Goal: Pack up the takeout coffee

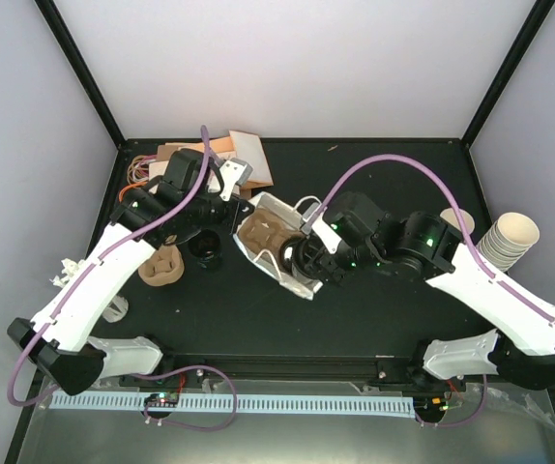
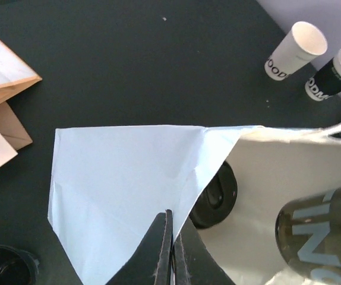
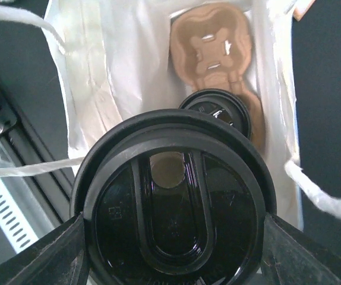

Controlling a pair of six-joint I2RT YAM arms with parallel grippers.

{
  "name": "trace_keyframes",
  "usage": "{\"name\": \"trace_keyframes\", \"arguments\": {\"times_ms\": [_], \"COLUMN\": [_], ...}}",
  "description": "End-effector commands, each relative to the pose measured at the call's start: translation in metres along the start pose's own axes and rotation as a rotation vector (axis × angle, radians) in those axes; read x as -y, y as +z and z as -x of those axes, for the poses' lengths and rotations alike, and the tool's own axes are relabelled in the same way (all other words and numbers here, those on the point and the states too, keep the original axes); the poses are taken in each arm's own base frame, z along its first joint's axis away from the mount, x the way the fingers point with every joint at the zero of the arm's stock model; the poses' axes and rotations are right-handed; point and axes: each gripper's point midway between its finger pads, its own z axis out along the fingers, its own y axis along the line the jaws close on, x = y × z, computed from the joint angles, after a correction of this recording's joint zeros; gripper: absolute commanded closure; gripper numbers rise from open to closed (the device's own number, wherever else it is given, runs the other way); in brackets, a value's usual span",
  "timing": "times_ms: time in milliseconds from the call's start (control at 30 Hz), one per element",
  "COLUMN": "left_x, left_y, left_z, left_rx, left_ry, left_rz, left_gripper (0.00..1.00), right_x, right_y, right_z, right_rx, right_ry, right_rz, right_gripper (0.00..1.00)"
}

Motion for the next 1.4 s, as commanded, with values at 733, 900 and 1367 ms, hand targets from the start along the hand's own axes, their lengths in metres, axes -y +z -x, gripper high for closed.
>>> {"name": "trace_keyframes", "arguments": {"times_ms": [733,900,1367], "left_x": [0.074,0.061,0.055], "left_y": [-0.033,-0.016,-0.016], "left_z": [-0.020,-0.040,-0.084], "left_rx": [0.095,0.015,-0.066], "left_ry": [0.032,-0.147,-0.604], "left_rz": [-0.352,-0.301,-0.259], "left_gripper": [0.99,0.98,0.96], "right_x": [-0.023,-0.016,0.019], "right_y": [0.002,0.003,0.011], "right_z": [0.009,0.008,0.006], "right_rx": [0.169,0.217,0.137], "right_ry": [-0.057,-0.033,0.066], "right_rz": [-0.257,-0.285,-0.248], "right_gripper": [0.46,0.42,0.42]}}
